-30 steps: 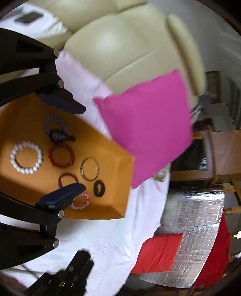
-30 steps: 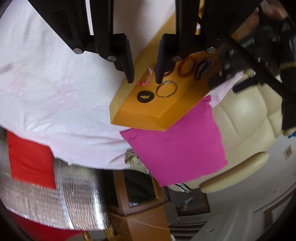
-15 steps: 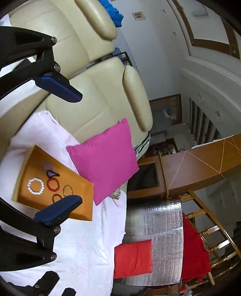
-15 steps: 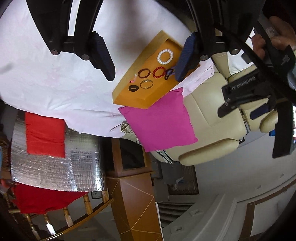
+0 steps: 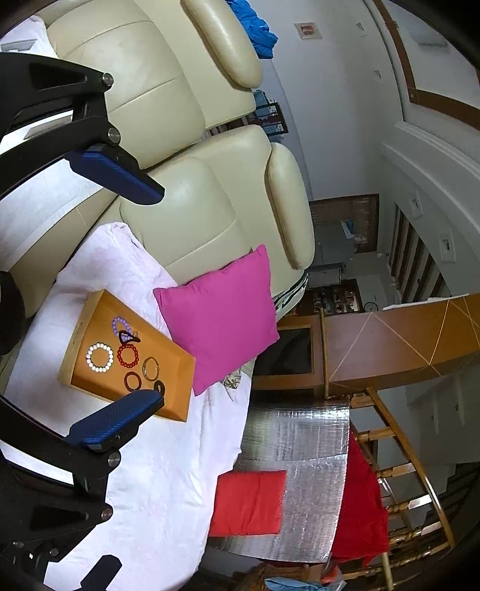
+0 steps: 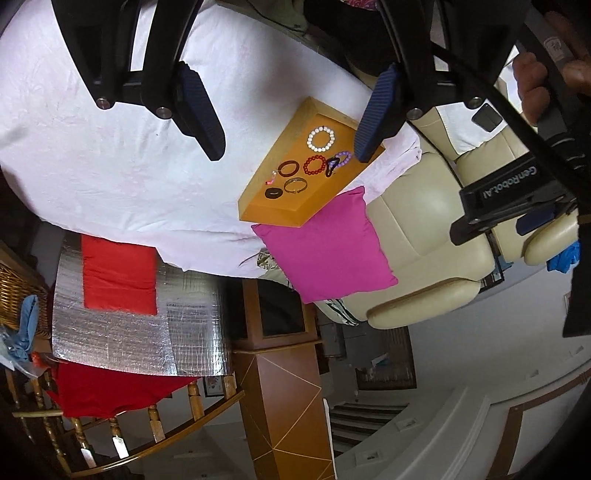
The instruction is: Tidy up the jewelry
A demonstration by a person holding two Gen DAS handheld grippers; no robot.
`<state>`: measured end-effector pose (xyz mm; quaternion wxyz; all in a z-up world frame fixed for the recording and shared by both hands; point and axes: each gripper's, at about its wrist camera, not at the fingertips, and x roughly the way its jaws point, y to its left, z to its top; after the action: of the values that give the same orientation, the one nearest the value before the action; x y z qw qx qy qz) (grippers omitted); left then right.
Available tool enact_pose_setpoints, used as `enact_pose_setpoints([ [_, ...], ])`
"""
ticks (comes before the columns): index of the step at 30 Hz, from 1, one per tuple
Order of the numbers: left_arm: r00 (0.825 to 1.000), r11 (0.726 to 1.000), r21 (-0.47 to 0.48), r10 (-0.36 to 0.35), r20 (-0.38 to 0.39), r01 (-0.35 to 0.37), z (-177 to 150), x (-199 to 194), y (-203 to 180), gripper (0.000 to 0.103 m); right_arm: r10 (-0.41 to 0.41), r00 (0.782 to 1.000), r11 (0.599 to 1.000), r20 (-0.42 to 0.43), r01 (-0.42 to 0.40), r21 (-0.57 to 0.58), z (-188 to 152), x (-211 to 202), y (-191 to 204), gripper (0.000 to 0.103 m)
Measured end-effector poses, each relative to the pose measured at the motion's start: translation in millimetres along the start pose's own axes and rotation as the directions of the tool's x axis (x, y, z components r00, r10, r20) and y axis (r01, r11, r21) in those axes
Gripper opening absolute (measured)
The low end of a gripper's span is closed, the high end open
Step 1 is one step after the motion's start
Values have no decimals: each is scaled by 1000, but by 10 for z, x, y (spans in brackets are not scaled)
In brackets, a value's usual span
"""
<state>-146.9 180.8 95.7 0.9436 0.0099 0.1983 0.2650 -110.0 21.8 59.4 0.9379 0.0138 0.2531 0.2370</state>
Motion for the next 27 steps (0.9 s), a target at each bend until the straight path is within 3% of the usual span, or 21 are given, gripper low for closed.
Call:
enact_pose_setpoints([
  [27,999,999,-17,27,-22,-28,-35,87,116,100,8,1000,999,-19,-9,-31,22,121,141,76],
])
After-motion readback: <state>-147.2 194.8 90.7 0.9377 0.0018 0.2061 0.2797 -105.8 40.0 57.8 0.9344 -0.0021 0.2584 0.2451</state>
